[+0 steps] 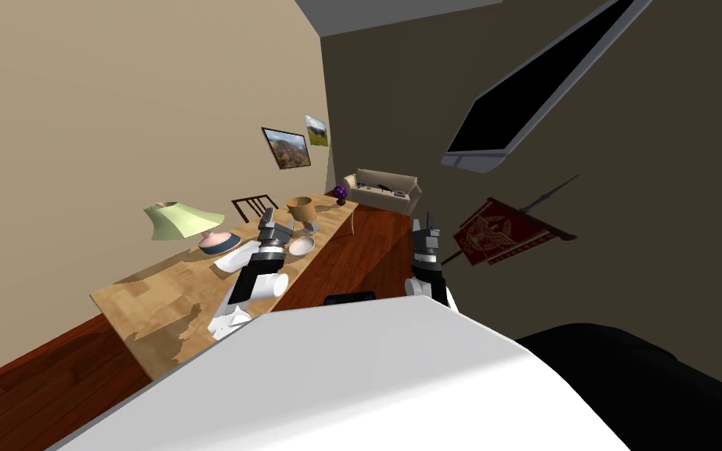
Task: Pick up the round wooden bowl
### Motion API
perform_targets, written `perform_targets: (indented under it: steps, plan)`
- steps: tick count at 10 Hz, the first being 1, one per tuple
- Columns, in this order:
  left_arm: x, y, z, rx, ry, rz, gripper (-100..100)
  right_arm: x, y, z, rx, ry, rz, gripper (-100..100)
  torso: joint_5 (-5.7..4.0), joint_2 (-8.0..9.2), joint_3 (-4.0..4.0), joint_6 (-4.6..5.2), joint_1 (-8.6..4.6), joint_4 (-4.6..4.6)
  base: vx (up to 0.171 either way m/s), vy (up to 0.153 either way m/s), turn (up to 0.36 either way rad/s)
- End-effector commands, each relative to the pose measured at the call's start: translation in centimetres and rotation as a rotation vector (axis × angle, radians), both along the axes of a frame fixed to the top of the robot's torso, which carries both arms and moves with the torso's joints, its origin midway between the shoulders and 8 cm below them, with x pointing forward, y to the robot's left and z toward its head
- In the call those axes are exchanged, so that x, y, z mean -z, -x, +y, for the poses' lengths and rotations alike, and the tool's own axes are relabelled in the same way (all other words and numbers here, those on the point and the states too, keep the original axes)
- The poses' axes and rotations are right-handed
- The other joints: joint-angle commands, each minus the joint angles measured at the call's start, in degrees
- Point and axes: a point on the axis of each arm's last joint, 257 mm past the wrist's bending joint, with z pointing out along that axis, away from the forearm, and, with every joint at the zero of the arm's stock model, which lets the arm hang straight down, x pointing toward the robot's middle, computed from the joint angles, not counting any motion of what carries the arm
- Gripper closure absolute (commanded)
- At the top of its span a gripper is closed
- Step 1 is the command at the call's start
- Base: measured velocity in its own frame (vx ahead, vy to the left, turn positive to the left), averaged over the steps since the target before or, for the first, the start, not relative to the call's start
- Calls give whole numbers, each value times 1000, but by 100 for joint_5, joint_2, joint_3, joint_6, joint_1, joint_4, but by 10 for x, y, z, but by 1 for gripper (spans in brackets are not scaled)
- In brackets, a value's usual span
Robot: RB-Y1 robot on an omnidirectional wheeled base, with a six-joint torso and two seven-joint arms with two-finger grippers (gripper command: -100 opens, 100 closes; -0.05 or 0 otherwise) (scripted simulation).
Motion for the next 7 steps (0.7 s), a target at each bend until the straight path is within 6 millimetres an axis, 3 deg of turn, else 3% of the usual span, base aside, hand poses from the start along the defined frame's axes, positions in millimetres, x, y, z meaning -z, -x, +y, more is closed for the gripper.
perform_targets:
  steps: [1,7]
  plan:
    - [12,-11,0,15,14,50,-100,0,0,0,0,0,0,0,0,0,0,0,0,0,-43,22,-60]
    - [63,-42,0,50,49,234,-100,0,0,0,0,0,0,0,1,-4,-2,-1,2,-1,-34,25,-58]
